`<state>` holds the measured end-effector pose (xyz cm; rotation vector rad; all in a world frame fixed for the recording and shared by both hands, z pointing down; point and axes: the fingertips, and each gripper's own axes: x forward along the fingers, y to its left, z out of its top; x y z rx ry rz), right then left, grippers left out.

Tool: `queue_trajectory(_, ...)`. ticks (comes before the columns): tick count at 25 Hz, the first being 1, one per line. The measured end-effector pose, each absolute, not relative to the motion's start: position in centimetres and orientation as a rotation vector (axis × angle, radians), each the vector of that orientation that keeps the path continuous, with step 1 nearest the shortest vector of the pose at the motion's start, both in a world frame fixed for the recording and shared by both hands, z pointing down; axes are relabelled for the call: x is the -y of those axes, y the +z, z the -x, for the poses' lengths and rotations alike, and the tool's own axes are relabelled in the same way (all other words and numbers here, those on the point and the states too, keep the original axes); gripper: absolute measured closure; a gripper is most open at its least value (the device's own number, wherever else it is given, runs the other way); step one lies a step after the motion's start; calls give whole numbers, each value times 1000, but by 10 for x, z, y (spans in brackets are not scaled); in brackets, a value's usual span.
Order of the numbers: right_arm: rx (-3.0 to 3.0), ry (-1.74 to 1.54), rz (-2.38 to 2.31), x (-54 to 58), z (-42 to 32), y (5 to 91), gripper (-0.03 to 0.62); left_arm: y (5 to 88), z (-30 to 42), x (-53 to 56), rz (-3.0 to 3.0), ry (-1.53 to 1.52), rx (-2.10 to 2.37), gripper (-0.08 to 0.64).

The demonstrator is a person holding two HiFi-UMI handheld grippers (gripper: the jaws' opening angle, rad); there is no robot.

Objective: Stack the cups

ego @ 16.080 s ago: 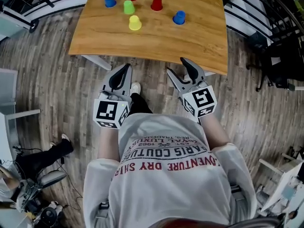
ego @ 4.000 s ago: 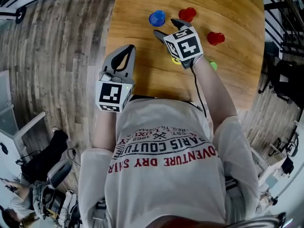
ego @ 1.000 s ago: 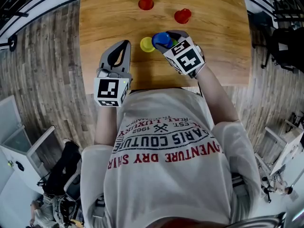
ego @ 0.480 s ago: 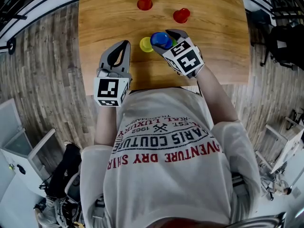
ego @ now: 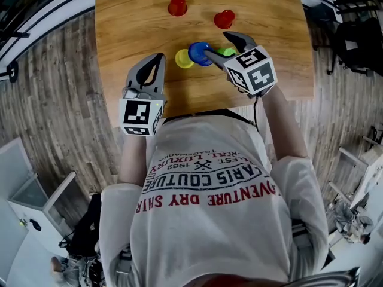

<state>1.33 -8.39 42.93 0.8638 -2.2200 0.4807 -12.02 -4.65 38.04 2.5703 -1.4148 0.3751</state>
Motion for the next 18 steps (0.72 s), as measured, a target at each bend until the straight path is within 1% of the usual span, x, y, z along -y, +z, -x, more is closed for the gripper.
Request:
queue_trajectory(7, 2238, 469, -862, 117, -43, 422, 273, 374, 110, 55, -2510, 368, 1517, 546)
queue_trajectory(18, 2248, 363, -563, 176, -50, 444, 273, 384, 90, 73, -2315, 368, 1729, 546)
